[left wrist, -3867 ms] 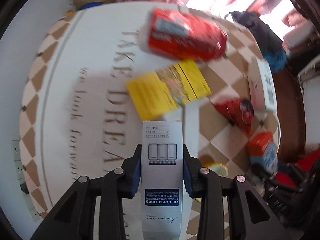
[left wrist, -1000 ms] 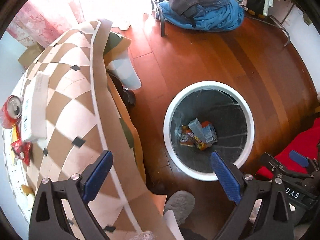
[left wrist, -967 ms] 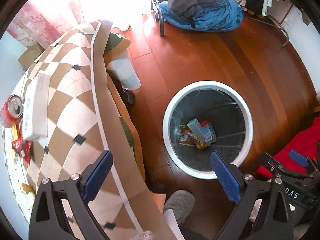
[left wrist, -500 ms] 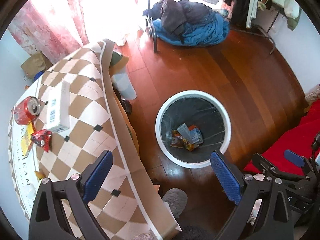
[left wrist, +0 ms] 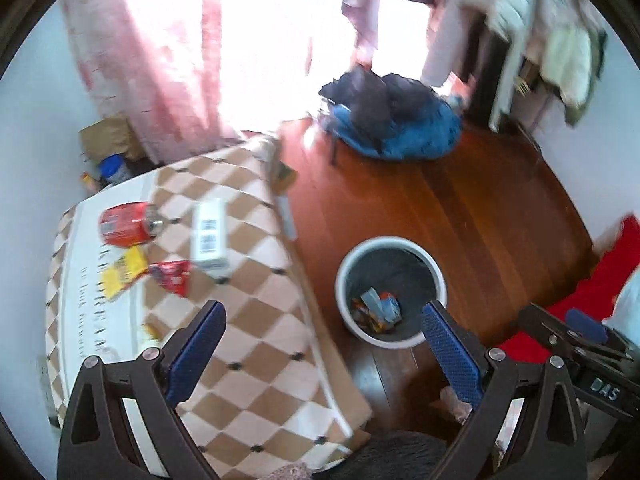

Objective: Collect trash
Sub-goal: 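Move both open tools back over the table, then grasp the white barcode box with the right tool while the left tool grasps the yellow cigarette pack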

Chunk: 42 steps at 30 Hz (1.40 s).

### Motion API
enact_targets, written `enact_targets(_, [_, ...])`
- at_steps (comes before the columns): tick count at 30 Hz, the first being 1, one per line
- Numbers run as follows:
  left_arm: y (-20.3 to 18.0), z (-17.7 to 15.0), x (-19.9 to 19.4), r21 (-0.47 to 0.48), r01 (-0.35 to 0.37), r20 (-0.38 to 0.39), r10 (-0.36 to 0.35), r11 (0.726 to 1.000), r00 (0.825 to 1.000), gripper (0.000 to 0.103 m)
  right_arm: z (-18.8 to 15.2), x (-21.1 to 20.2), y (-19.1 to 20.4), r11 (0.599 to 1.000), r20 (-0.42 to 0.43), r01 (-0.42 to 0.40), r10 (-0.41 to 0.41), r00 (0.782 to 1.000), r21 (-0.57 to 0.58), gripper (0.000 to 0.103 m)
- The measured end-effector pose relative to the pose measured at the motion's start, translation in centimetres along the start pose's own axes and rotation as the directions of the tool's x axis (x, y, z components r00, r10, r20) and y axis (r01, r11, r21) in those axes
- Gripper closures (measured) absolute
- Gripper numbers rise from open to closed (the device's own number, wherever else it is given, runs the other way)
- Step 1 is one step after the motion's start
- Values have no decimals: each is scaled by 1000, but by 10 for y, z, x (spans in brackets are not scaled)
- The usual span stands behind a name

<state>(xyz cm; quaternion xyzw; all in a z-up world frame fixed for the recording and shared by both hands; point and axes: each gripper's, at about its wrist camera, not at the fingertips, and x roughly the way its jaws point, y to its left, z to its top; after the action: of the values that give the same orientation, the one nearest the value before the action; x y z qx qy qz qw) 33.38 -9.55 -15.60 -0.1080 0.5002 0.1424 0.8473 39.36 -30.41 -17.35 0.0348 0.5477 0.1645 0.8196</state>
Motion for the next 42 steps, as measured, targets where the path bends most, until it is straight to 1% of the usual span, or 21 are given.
enact_targets(3, [45,-2,-10,-62,-50,20,52,997,998,3,2,4,51,997,-15,-49,48,999,-61,0])
enact_targets(5, [84,-6,-7,-103,-106,12,108,989,994,3,1,15,84,992,-34,-73,70,997,-98,0])
enact_targets(8, [140,-14,9,-148,-181,-30,179,972,983,3,2,43,129,986,-77,-97,88,993,-135,0])
enact_targets(10, [177,-20,26,-160,-231,-69,223,960,972,3,4,74,162,981,-121,-122,104,987,-152,0])
enact_targets(14, [240,-27,76,-94,-329,-149,314,940,938,3,14,141,220,973,-204,-153,116,972,-173,0])
enact_targets(18, [280,-24,122,-3,-357,-203,349,934,915,4,28,213,272,969,-272,-131,70,960,-211,2])
enact_targets(20, [294,-20,140,46,-342,-219,343,939,913,4,33,240,289,966,-285,-106,35,958,-236,8])
enact_targets(23, [305,-11,166,135,-287,-242,312,948,918,4,40,278,309,962,-319,-77,-11,948,-262,10])
enact_targets(24, [305,-9,175,178,-275,-253,314,945,915,4,41,285,313,960,-327,-72,-22,945,-272,14])
enact_targets(25, [305,-6,181,204,-254,-260,303,945,917,4,41,291,316,958,-335,-75,-24,942,-279,24])
enact_targets(27, [301,-4,193,272,-207,-286,285,940,915,4,40,300,318,954,-358,-81,-28,933,-288,35])
enact_targets(28, [297,-3,195,305,-161,-290,253,939,923,4,42,302,317,955,-364,-84,-26,931,-285,42])
enact_targets(30, [288,-2,199,380,-117,-285,236,918,929,4,39,303,312,955,-374,-89,-25,927,-283,48])
enact_targets(31, [283,-3,202,423,-112,-287,250,899,925,4,38,302,311,953,-369,-89,-25,929,-289,51])
enact_targets(32, [280,-4,205,443,-106,-294,257,890,921,4,37,301,309,951,-367,-87,-29,930,-296,51])
enact_targets(34, [276,-4,209,453,-78,-300,234,888,925,7,34,299,304,951,-377,-88,-32,926,-297,52])
enact_targets(35, [275,-3,209,446,-55,-307,211,893,928,15,32,297,301,951,-381,-88,-34,924,-297,52])
enact_targets(36, [275,-3,209,435,-33,-322,190,900,928,19,31,296,298,951,-385,-87,-35,922,-296,52])
enact_targets(37, [274,-3,209,418,3,-344,155,908,926,31,29,294,294,952,-388,-84,-39,921,-296,52])
enact_targets(38, [273,-3,206,400,29,-359,128,916,925,38,27,291,291,952,-388,-80,-43,921,-296,53])
enact_targets(42, [270,-13,204,366,22,-366,122,930,923,39,14,282,277,953,-395,-73,-52,917,-295,53])
